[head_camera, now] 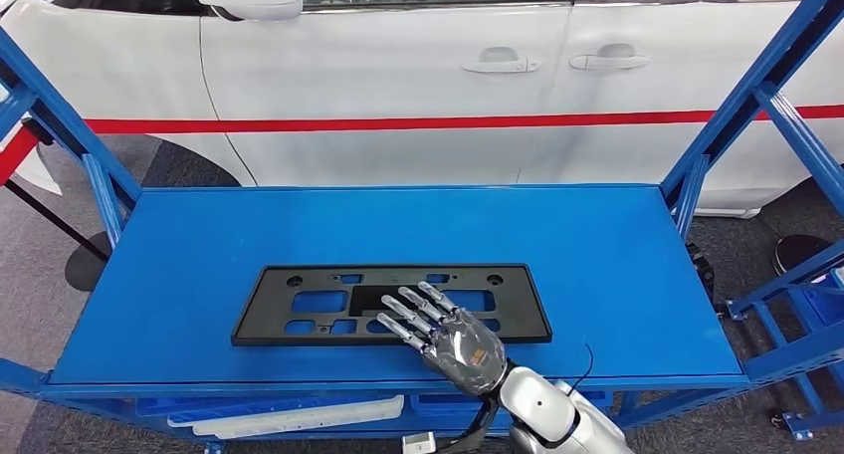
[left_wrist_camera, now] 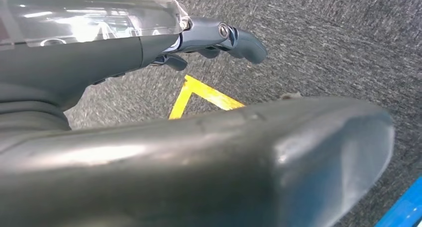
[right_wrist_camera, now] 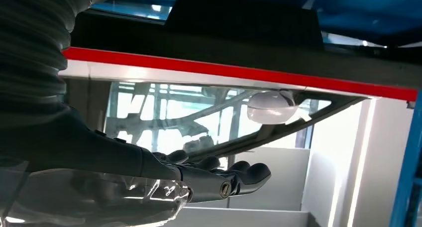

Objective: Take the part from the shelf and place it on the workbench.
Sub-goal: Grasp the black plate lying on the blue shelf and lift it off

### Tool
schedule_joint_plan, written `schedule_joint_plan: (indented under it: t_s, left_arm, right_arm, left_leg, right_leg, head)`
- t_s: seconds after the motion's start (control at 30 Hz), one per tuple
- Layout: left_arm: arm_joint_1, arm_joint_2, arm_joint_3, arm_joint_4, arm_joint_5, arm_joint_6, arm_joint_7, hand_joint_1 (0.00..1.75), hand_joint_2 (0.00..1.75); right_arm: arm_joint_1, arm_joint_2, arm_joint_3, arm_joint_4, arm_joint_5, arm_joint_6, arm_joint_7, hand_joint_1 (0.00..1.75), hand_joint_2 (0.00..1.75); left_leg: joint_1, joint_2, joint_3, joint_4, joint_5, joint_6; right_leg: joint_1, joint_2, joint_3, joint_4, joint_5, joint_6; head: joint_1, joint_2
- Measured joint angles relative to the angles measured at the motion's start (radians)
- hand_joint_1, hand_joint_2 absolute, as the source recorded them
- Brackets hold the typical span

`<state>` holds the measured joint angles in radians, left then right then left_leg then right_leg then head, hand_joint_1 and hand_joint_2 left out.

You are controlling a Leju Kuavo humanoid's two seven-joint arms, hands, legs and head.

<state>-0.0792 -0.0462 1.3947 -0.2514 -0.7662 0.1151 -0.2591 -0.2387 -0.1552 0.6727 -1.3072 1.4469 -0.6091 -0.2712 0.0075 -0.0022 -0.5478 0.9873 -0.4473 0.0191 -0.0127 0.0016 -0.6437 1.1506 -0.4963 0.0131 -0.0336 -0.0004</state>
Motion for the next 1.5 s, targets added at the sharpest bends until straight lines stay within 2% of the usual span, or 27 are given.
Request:
schedule_joint_plan:
  t_s: [0.07,0.1,0.23,0.33,0.4,0.43,0.47,0.53,0.57,0.6,0.67,0.7,0.73,0.8,0.87,0.9,0.93,0.97,1.07,1.1,1.2,1.27,1.37,1.4,1.43,1.47,1.5]
  left_arm:
    - [-0.001,0.0,0.0,0.0,0.0,-0.001,-0.002,0.0,0.0]
    - [-0.001,0.0,0.0,0.0,-0.001,-0.001,-0.003,0.0,0.0]
    - [-0.001,0.001,0.0,0.0,-0.003,-0.006,-0.007,0.0,0.0]
    - [-0.001,0.003,0.0,0.0,-0.007,-0.01,-0.012,0.0,0.0]
    - [0.003,0.004,-0.001,0.0,-0.008,-0.013,-0.017,0.0,0.0]
    - [0.005,0.004,-0.001,0.0,-0.009,-0.014,-0.019,0.0,0.0]
    - [0.006,0.004,-0.001,0.0,-0.009,-0.014,-0.021,0.0,0.0]
    - [0.005,0.004,-0.001,0.0,-0.011,-0.014,-0.025,0.0,0.0]
    - [0.004,0.005,-0.001,0.0,-0.012,-0.014,-0.026,0.0,0.0]
    - [0.003,0.005,-0.002,0.0,-0.013,-0.014,-0.026,0.0,0.0]
    - [0.003,0.005,-0.002,0.0,-0.016,-0.014,-0.027,0.0,0.0]
    - [0.004,0.005,-0.002,0.0,-0.016,-0.014,-0.027,0.0,0.0]
    - [0.004,0.005,-0.002,0.0,-0.017,-0.014,-0.027,0.0,0.0]
    - [0.005,0.004,-0.002,0.0,-0.017,-0.015,-0.027,0.0,0.0]
    - [0.006,0.004,-0.002,0.0,-0.017,-0.015,-0.027,0.0,0.0]
    - [0.007,0.004,-0.002,0.0,-0.017,-0.016,-0.027,0.0,0.0]
    - [0.008,0.004,-0.002,0.0,-0.017,-0.016,-0.027,0.0,0.0]
    - [0.008,0.004,-0.002,0.0,-0.016,-0.017,-0.027,0.0,0.0]
    - [0.008,0.002,-0.002,0.0,-0.014,-0.02,-0.03,0.0,0.0]
    - [0.008,0.002,-0.002,0.0,-0.013,-0.02,-0.031,0.0,0.0]
    - [0.007,0.002,-0.002,0.0,-0.009,-0.024,-0.036,0.0,0.0]
    - [0.008,0.001,-0.002,0.0,-0.007,-0.028,-0.038,0.0,0.0]
    - [0.009,0.002,-0.002,0.0,-0.005,-0.041,-0.05,0.0,0.0]
    - [0.01,0.002,-0.002,0.0,-0.004,-0.049,-0.059,0.0,0.0]
    - [0.012,0.002,-0.002,0.0,-0.004,-0.056,-0.068,0.0,0.0]
    - [0.014,0.002,-0.002,0.0,-0.002,-0.064,-0.079,0.0,0.44]
    - [0.015,0.002,-0.002,0.0,-0.001,-0.072,-0.092,0.0,0.87]
  right_arm:
    - [-0.027,0.006,0.021,0.027,0.021,0.011,0.005,0.0,1.75]
    - [-0.038,0.01,0.032,0.043,0.03,0.019,0.007,0.0,1.75]
    - [-0.096,0.027,0.08,0.109,0.046,0.048,0.014,0.0,1.75]
    - [-0.148,0.042,0.116,0.172,0.044,0.071,0.017,0.0,1.75]
    - [-0.18,0.05,0.142,0.218,0.039,0.074,0.016,0.0,1.75]
    - [-0.195,0.054,0.153,0.24,0.036,0.074,0.015,0.0,1.75]
    - [-0.21,0.06,0.163,0.26,0.034,0.073,0.015,0.0,1.75]
    - [-0.239,0.072,0.179,0.297,0.029,0.07,0.018,0.04,1.75]
    - [-0.254,0.079,0.186,0.316,0.026,0.068,0.021,0.19,1.75]
    - [-0.267,0.085,0.193,0.335,0.022,0.067,0.026,0.5,1.75]
    - [-0.288,0.096,0.204,0.368,0.015,0.066,0.034,1.23,1.75]
    - [-0.295,0.1,0.208,0.381,0.012,0.067,0.036,1.5,1.75]
    - [-0.301,0.103,0.211,0.394,0.01,0.069,0.038,1.61,1.75]
    - [-0.311,0.107,0.217,0.417,0.007,0.075,0.041,1.7,1.75]
    - [-0.315,0.11,0.224,0.436,0.005,0.081,0.042,1.72,1.75]
    - [-0.316,0.112,0.228,0.444,0.004,0.083,0.042,1.71,1.75]
    - [-0.317,0.113,0.231,0.451,0.002,0.084,0.042,1.7,1.75]
    - [-0.319,0.115,0.232,0.456,0.0,0.085,0.042,1.69,1.75]
    - [-0.33,0.121,0.235,0.468,-0.009,0.087,0.041,1.66,1.75]
    - [-0.333,0.123,0.236,0.471,-0.012,0.087,0.04,1.65,1.75]
    - [-0.341,0.129,0.241,0.476,-0.024,0.088,0.036,1.64,1.75]
    - [-0.349,0.132,0.245,0.478,-0.03,0.089,0.035,1.66,1.75]
    - [-0.353,0.136,0.253,0.481,-0.039,0.095,0.035,1.7,1.75]
    - [-0.353,0.136,0.255,0.482,-0.043,0.097,0.035,1.7,1.75]
    - [-0.353,0.136,0.257,0.483,-0.047,0.098,0.035,1.7,1.75]
    - [-0.354,0.136,0.258,0.484,-0.052,0.098,0.035,1.7,1.75]
    - [-0.355,0.136,0.258,0.484,-0.056,0.099,0.034,1.71,1.75]
  left_leg:
    - [-0.003,0.0,-0.003,0.009,-0.006,-0.009]
    - [-0.005,0.0,-0.005,0.012,-0.008,-0.014]
    - [-0.001,0.0,-0.012,0.033,-0.026,-0.038]
    - [0.003,0.0,-0.086,0.196,-0.113,-0.052]
    - [0.005,0.0,-0.132,0.293,-0.142,-0.057]
    - [0.005,0.0,-0.131,0.291,-0.129,-0.057]
    - [0.005,0.0,-0.108,0.246,-0.098,-0.055]
    - [0.002,0.001,-0.034,0.097,-0.034,-0.045]
    - [0.0,0.001,-0.006,0.04,-0.016,-0.039]
    - [-0.003,0.0,0.008,0.008,-0.01,-0.033]
    - [-0.006,0.0,0.009,-0.001,-0.008,-0.021]
    - [-0.004,0.001,0.01,-0.006,-0.003,-0.015]
    - [-0.001,0.001,0.012,-0.011,0.002,-0.009]
    - [0.003,0.003,0.012,-0.019,0.013,0.001]
    - [0.002,0.003,0.006,-0.019,0.015,0.004]
    - [0.002,0.004,0.005,-0.019,0.015,0.005]
    - [0.002,0.003,0.004,-0.018,0.015,0.004]
    - [0.002,0.003,0.005,-0.016,0.014,0.003]
    - [0.0,0.002,0.002,-0.003,0.006,-0.008]
    - [-0.002,0.002,-0.001,0.001,0.004,-0.013]
    - [0.0,0.001,-0.004,0.004,0.001,-0.031]
    - [0.003,0.001,-0.017,0.037,-0.024,-0.042]
    - [0.007,0.002,-0.104,0.224,-0.118,-0.057]
    - [0.007,0.002,-0.131,0.28,-0.136,-0.059]
    - [0.008,0.002,-0.142,0.302,-0.134,-0.06]
    - [0.009,0.002,-0.133,0.281,-0.111,-0.06]
    - [0.01,0.002,-0.106,0.222,-0.074,-0.059]
  right_leg:
    - [0.003,-0.001,0.052,-0.11,0.038,-0.008]
    - [0.005,-0.001,0.06,-0.13,0.04,-0.012]
    - [0.004,0.001,0.063,-0.14,0.045,-0.035]
    - [0.001,0.0,0.065,-0.144,0.048,-0.045]
    - [0.002,0.0,0.065,-0.144,0.048,-0.046]
    - [0.002,0.001,0.067,-0.144,0.048,-0.046]
    - [0.002,0.002,0.069,-0.144,0.048,-0.046]
    - [0.004,0.003,0.073,-0.144,0.048,-0.042]
    - [0.005,0.004,0.074,-0.144,0.048,-0.038]
    - [0.006,0.004,0.074,-0.144,0.048,-0.033]
    - [0.006,0.005,0.075,-0.148,0.051,-0.021]
    - [0.006,0.004,0.075,-0.147,0.05,-0.015]
    - [0.006,0.003,0.071,-0.135,0.041,-0.01]
    - [0.006,0.003,0.033,-0.054,-0.013,-0.003]
    - [0.006,0.003,-0.03,0.079,-0.079,0.001]
    - [0.005,0.002,-0.052,0.123,-0.091,0.002]
    - [0.004,0.002,-0.057,0.134,-0.084,0.003]
    - [0.002,0.002,-0.041,0.102,-0.057,0.003]
    - [0.001,0.0,0.053,-0.096,0.033,-0.006]
    - [0.003,-0.001,0.068,-0.13,0.042,-0.01]
    - [0.006,0.0,0.071,-0.145,0.045,-0.026]
    - [0.003,-0.001,0.074,-0.151,0.049,-0.037]
    - [0.001,-0.002,0.073,-0.154,0.051,-0.045]
    - [0.001,-0.002,0.073,-0.154,0.051,-0.045]
    - [0.001,-0.002,0.073,-0.154,0.05,-0.045]
    - [0.001,-0.001,0.075,-0.153,0.05,-0.044]
    - [0.001,0.0,0.078,-0.153,0.049,-0.043]
  head:
    - [0.0,0.0]
    - [0.0,0.0]
    - [0.0,0.0]
    - [0.0,0.0]
    - [0.0,0.0]
    - [0.0,0.0]
    - [0.0,0.0]
    - [0.0,0.0]
    - [0.0,0.0]
    - [0.0,0.0]
    - [0.0,0.0]
    - [0.0,0.0]
    - [0.0,0.0]
    - [0.0,0.0]
    - [0.0,0.0]
    - [0.0,0.0]
    - [0.0,0.0]
    - [0.0,0.0]
    - [0.0,0.0]
    - [0.0,0.0]
    - [0.0,0.0]
    - [0.0,0.0]
    - [0.0,0.0]
    - [0.0,0.0]
    - [0.0,0.0]
    - [0.0,0.0]
    - [0.0,0.0]
